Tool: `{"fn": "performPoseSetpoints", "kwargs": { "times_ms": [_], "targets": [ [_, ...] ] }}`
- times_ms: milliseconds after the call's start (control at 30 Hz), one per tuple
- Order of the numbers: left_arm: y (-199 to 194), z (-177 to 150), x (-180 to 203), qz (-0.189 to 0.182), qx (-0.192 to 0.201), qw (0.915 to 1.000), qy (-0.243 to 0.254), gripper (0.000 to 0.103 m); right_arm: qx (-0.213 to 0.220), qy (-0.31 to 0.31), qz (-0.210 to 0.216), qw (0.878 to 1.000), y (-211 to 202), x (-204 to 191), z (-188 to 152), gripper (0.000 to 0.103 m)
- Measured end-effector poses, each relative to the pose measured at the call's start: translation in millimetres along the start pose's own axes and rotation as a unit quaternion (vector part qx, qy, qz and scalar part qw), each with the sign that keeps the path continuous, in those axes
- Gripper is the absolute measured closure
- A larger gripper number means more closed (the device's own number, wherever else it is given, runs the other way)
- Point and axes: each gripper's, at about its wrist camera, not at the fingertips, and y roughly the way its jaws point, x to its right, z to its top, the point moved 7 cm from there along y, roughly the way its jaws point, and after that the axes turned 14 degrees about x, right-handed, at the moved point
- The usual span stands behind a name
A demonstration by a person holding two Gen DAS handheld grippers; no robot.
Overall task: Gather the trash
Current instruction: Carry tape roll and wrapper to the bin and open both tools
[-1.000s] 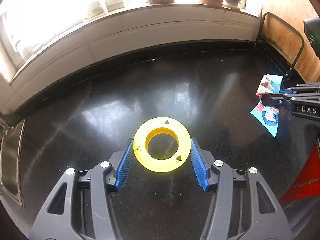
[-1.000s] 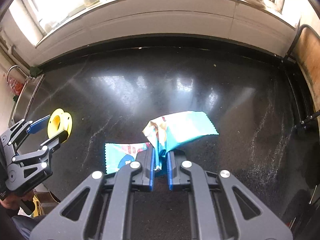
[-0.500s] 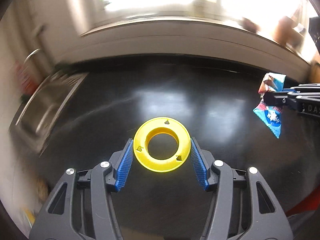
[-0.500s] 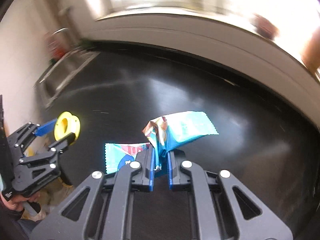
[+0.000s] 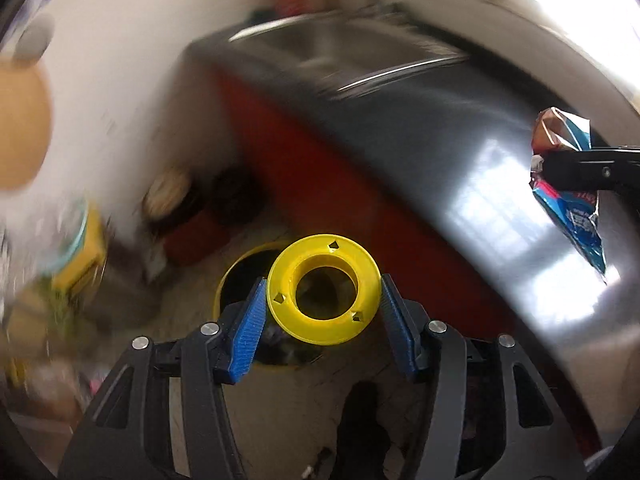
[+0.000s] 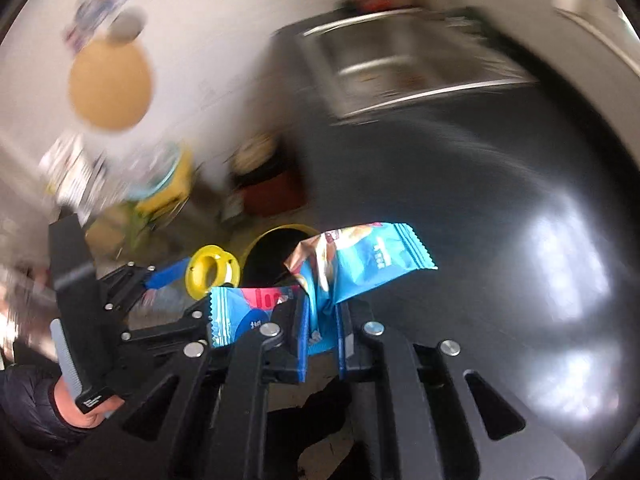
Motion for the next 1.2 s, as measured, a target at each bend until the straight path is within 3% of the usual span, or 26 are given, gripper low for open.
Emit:
{"fn": "performPoseSetpoints", "kwargs": {
  "times_ms": [167,300,567,800,833,867,933,1200],
  "targets": [
    [29.6,-37.2,-73.6,0.027,-0.013,0.9969,-0.073,0.049,-0.055,-0.033,0.046,0.997,93.4,-56.1,-1.1,0.092],
    [71.9,-60.3,-99.0,0.03,-0.026,0.9915,-0.124,0.049,-0.091,-0.021,0.049,0.994,166.5,-74.0,-1.4,0.092],
    [136.0,-93.3,-105.6,0.02,-0.057,0.9858,-0.157,0.049,-0.156,-0.012,0.027,0.987,272.1,-62.2,-10.8,0.092],
    [170.4,-105.6,-103.4,0.014,-0.074,0.9832,-0.167,0.048,-0.181,-0.025,0.009,0.983,312.0,-46.0,-21.2,0.091],
    [173.6,-106.5,-103.6,0.011,-0.075,0.9825,-0.17,0.046,-0.185,-0.022,0.009,0.982,316.0,-47.3,-22.6,0.083],
    [175.0,-107.3,-103.7,0.009,-0.076,0.9823,-0.171,0.038,-0.186,-0.021,0.01,0.982,316.5,-46.6,-23.1,0.06],
    [175.6,-107.9,-104.4,0.009,-0.074,0.9827,-0.169,0.026,-0.175,-0.02,0.009,0.984,319.4,-48.2,-19.9,0.037],
    [166.8,-110.5,-110.9,0.02,-0.071,0.9831,-0.168,0.017,-0.187,-0.014,0.022,0.982,317.3,-49.5,-26.0,0.035]
  ]
}}
